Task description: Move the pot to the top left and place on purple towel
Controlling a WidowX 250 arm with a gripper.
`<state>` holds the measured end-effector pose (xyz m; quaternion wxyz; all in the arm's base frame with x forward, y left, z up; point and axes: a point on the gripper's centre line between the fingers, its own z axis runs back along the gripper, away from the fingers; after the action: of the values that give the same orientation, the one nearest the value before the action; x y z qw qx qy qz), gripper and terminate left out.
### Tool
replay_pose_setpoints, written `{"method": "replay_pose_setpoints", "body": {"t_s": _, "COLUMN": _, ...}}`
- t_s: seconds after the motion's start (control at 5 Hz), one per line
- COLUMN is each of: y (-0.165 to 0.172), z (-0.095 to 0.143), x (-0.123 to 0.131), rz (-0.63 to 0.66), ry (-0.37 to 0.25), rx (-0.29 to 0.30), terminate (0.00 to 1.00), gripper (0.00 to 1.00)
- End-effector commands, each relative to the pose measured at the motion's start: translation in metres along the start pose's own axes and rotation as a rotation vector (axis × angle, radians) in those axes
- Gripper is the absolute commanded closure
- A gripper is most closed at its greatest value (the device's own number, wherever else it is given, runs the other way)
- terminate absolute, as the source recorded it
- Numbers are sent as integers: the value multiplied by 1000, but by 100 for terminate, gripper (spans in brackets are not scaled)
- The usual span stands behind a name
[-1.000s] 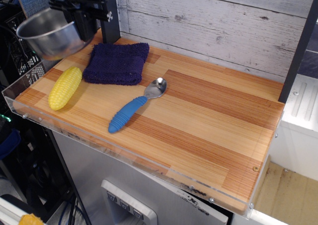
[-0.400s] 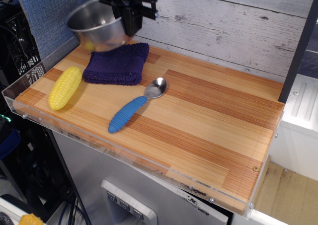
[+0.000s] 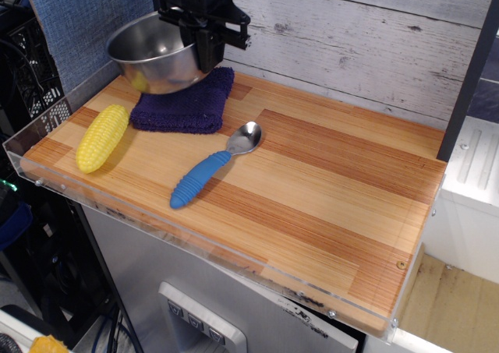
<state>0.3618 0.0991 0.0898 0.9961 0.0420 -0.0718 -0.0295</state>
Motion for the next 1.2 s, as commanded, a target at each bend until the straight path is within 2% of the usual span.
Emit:
{"method": "replay_pose_setpoints", "body": {"t_s": 0.0, "y": 6, "z": 5, "x": -2, "rz": -3, "ry": -26, "rx": 46, "terminate": 0, "gripper": 100}}
{"method": "replay_pose_setpoints", "body": {"t_s": 0.2, "y": 6, "z": -6, "x": -3, "rz": -16, "ry": -4, "rx": 72, "terminate": 0, "gripper": 100}}
{"method": "replay_pose_setpoints", "body": {"t_s": 0.4, "y": 5, "z": -8, "x": -3, "rz": -39, "ry": 2, "rx": 55, "terminate": 0, "gripper": 100}}
{"method": "replay_pose_setpoints", "body": {"t_s": 0.6, "y": 2, "z": 8, "x": -3, "rz": -37, "ry": -45, "rx": 11, "terminate": 0, "gripper": 0}}
{"method": "replay_pose_setpoints", "body": {"t_s": 0.8, "y": 0, "z": 40, "x": -7, "rz": -33, "ry": -127, "rx": -29, "terminate": 0, "gripper": 0}}
{"method": "replay_pose_setpoints", "body": {"t_s": 1.0, "y": 4, "z": 75, "x": -17, "rz": -21, "ry": -176, "rx": -70, "terminate": 0, "gripper": 0}}
